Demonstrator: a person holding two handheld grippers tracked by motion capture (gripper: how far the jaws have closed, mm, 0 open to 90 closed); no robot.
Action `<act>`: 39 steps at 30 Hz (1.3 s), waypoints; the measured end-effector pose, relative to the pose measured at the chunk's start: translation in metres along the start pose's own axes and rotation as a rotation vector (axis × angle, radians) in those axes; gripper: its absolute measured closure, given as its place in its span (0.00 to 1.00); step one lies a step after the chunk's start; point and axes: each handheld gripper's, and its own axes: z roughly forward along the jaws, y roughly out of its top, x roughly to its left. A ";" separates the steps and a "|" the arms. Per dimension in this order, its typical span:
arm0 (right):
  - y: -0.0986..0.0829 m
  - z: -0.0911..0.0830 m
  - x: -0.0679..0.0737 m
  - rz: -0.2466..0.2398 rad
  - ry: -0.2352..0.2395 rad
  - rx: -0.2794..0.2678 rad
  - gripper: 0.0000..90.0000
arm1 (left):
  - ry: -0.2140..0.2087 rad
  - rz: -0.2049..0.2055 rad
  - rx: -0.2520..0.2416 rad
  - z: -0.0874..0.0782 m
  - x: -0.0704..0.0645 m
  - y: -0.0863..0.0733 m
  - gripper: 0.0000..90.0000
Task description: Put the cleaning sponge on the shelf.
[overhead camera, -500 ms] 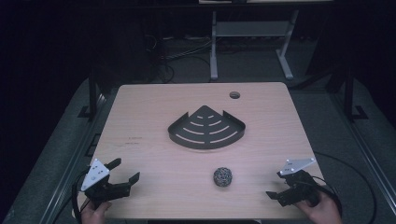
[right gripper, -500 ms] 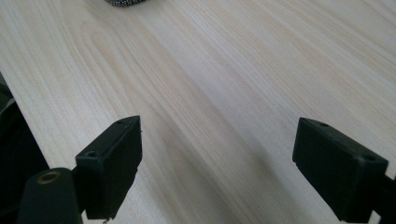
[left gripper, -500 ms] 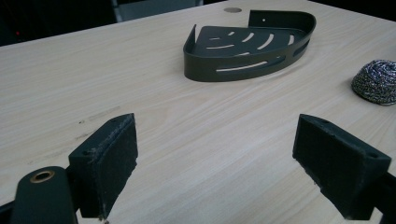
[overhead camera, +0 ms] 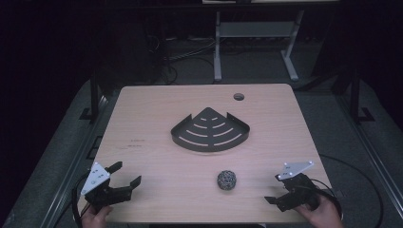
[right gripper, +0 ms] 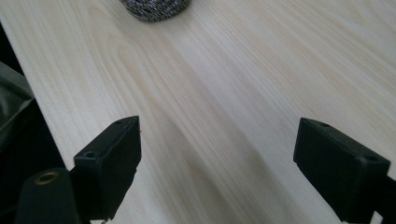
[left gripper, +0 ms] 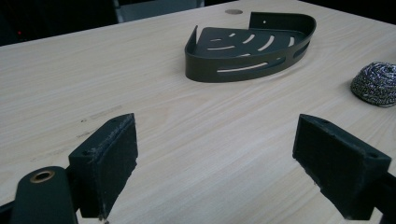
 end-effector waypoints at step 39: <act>0.075 0.046 0.025 -0.183 0.112 0.065 0.16 | 0.005 -0.005 -0.024 -0.004 0.002 0.004 0.15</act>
